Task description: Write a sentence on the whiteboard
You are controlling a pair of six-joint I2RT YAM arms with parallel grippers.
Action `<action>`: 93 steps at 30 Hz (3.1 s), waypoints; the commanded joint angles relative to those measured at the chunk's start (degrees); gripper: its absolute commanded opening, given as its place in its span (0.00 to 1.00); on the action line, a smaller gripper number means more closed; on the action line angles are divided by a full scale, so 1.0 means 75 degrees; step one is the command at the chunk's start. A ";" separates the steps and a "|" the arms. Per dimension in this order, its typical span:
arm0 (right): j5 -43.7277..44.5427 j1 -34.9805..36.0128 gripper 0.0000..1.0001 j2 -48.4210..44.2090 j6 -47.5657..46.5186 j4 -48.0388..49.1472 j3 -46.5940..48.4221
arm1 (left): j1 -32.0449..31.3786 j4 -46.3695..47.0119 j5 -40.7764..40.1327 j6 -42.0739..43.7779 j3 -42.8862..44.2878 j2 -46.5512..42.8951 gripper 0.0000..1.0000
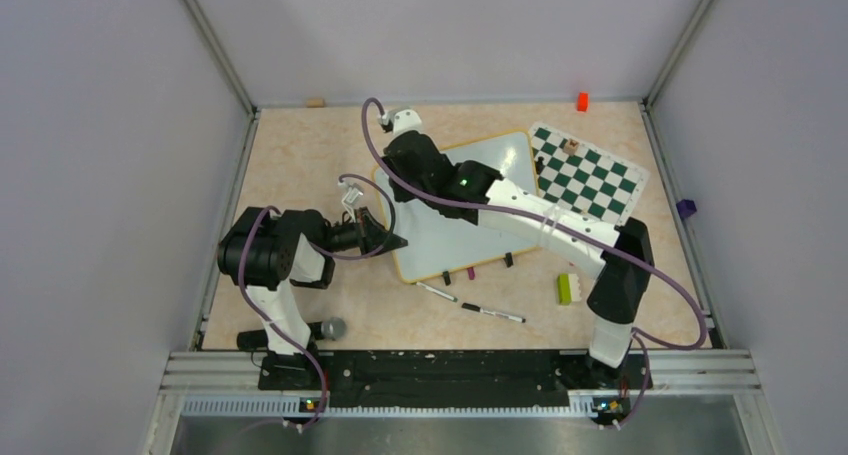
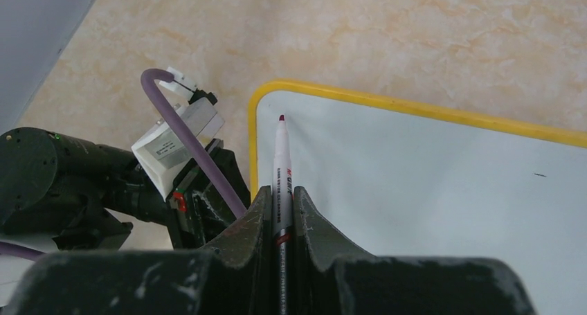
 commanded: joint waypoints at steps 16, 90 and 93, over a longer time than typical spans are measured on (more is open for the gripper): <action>0.0082 0.0134 0.00 0.0450 -0.0150 0.0063 0.0735 | -0.0114 0.0760 0.0202 0.0332 0.0078 0.0012 0.00; 0.0312 0.0363 0.00 -0.1263 0.0070 0.0001 -0.0722 | -0.0150 0.0765 0.0273 0.0339 0.0119 0.0047 0.00; 0.0375 0.0325 0.00 -0.1225 0.0024 0.0013 -0.0718 | -0.0150 0.0763 0.0272 0.0345 0.0113 0.0035 0.00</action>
